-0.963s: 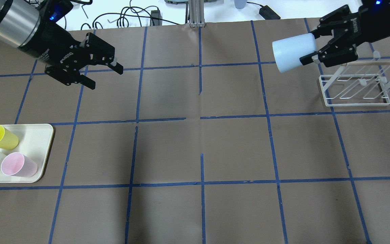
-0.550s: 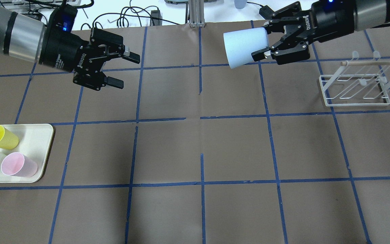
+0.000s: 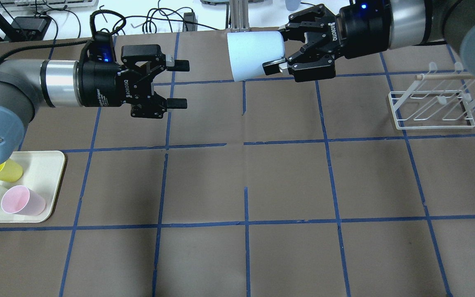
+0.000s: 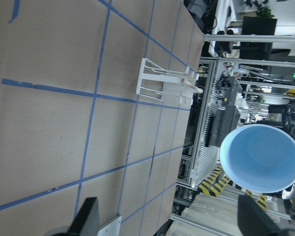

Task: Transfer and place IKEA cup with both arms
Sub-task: 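Carry the cup toward the left gripper while the left arm reaches to meet it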

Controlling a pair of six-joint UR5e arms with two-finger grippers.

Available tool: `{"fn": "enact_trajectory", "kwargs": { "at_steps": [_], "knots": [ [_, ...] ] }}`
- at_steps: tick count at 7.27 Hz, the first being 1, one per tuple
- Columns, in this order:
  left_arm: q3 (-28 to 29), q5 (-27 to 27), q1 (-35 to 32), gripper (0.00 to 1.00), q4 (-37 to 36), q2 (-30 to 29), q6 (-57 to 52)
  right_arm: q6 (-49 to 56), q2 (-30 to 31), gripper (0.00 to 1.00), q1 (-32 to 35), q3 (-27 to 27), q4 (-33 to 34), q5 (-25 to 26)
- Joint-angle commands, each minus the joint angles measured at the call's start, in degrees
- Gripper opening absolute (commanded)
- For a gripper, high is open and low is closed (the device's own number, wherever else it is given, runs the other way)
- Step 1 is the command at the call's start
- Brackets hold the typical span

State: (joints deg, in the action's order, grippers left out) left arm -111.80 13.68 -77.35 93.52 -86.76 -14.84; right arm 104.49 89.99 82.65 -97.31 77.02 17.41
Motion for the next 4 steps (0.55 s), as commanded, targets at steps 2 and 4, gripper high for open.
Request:
{"fn": "enact_trajectory", "kwargs": {
  "at_steps": [2,4],
  "knots": [
    [-4.2,-8.2,-3.6,1.0,-3.3,0.1,-1.9,-0.3,1.6,0.4,2.1,-1.2,0.2,-1.2],
    [-4.3,-12.4,-7.2,1.0,-6.8,-0.8,-1.5,-0.5,1.8,0.41,2.5,-1.7,0.2,-1.2]
  ]
}}
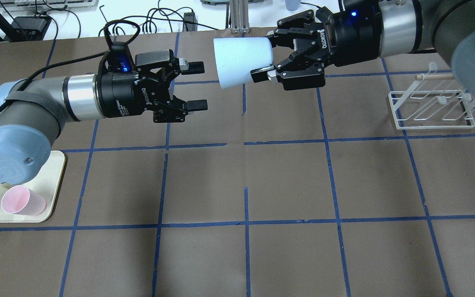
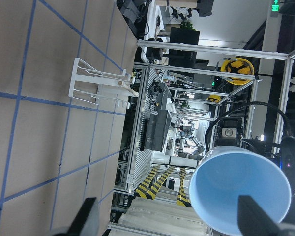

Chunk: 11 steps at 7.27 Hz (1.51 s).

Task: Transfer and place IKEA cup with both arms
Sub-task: 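Carry the cup toward the left gripper while the left arm reaches to meet it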

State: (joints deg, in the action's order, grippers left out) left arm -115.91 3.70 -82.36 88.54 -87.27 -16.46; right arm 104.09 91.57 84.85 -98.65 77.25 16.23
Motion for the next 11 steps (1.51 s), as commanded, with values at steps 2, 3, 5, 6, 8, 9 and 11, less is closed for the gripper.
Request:
{"fn": "enact_trajectory", "kwargs": {
  "at_steps": [2,3,5,6,8,9,11],
  "knots": [
    [-1.0,-2.8,-2.6,1.0,-2.0,0.9,0.1,-0.4,0.3,0.43,0.3,-0.4,0.0,-0.1],
    [-1.5,-3.4,-2.6,0.9,-3.9,0.2,0.0,-0.3,0.3,0.43,0.3,-0.4,0.0,-0.1],
    [-1.4,-3.8,-2.5,0.9,-5.3,-0.5,0.1,-0.5,0.6,0.45,0.3,-0.4,-0.1,-0.2],
    [-1.5,-6.2,-2.5,0.87,-5.3,-0.5,0.0,-0.5,0.6,0.46,0.3,-0.4,-0.1,-0.2],
    [-1.6,-6.9,-2.5,0.86,-6.2,-1.0,-0.1,-0.4,0.6,0.46,0.3,-0.5,-0.1,-0.2],
    [-2.0,-6.9,-2.5,0.8,-7.1,-1.1,-0.1,-0.4,0.5,0.46,0.3,-0.5,-0.2,-0.2],
    [-3.0,-6.9,-2.5,0.6,-9.1,-1.3,-0.1,-0.4,0.6,0.49,0.3,-2.0,-0.2,-0.5]
  ]
}}
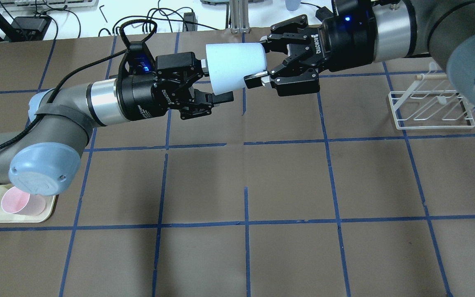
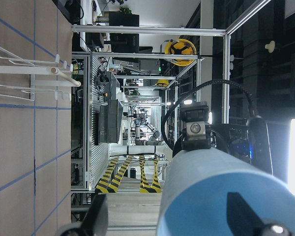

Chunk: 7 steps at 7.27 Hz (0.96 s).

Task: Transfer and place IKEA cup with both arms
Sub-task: 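Grasp the cup rim with the left gripper and open the right gripper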

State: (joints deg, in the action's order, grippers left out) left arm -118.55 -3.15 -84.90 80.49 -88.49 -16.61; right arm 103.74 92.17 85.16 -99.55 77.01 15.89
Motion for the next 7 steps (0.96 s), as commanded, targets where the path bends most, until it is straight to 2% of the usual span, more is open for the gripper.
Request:
{"fn": "enact_trajectory", "kwargs": {
  "at_steps": [1,3,4,5,7],
  "knots": [
    [-0.4,0.0,0.0,0.55,-1.4,-0.1,0.0,0.0,0.0,0.5,0.0,-1.8,0.2,-0.9],
    [-0.4,0.1,-0.1,0.26,-3.2,0.0,0.0,-0.2,0.2,0.53,0.0,-1.8,0.2,-2.0],
    [-0.4,0.1,-0.1,0.03,-3.5,0.0,-0.1,-0.2,0.2,0.63,0.0,-1.9,0.2,-2.0],
    [-0.4,0.1,-0.1,0.0,-3.5,0.1,-0.1,-0.1,0.3,1.0,0.0,-1.8,0.2,-1.6],
    [-0.4,0.2,0.0,0.0,-3.5,1.3,0.0,-3.6,0.4,1.0,0.0,-1.0,0.7,-1.7]
  ]
}}
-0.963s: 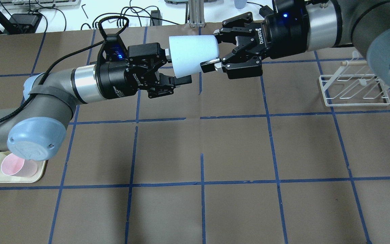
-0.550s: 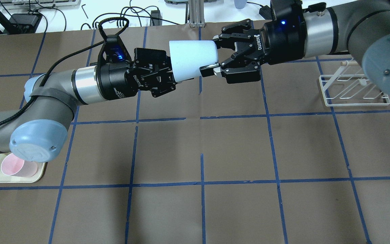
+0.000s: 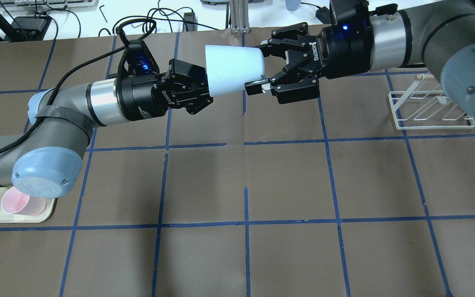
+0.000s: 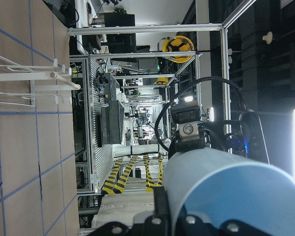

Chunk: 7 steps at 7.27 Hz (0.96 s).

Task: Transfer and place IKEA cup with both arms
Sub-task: 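Grasp the cup rim with the left gripper and open the right gripper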

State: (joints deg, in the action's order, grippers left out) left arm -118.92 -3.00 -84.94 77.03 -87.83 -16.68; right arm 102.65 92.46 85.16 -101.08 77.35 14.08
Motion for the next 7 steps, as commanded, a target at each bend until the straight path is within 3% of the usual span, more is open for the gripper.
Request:
{"fn": "enact_trajectory", "kwargs": {
  "at_steps": [1,3,5,6,7],
  "knots": [
    [0.0,0.3,0.0,0.0,0.0,0.8,0.1,-6.3,0.0,1.0,-0.1,0.5,3.8,0.3],
    [0.2,3.8,0.6,0.0,0.1,1.5,0.2,-10.2,-0.2,1.0,-0.3,0.4,7.5,1.2],
    [0.4,13.9,1.0,0.0,-1.6,2.6,0.9,-10.4,-0.2,1.0,-0.7,0.5,7.5,2.7],
    [0.4,15.4,2.4,0.0,-2.5,3.2,1.8,-11.8,-0.2,1.0,-0.9,0.8,7.5,6.6],
    [0.4,23.0,5.5,0.0,-2.9,3.8,1.9,-13.1,-0.2,1.0,-0.8,1.6,7.5,12.6]
  ]
}}
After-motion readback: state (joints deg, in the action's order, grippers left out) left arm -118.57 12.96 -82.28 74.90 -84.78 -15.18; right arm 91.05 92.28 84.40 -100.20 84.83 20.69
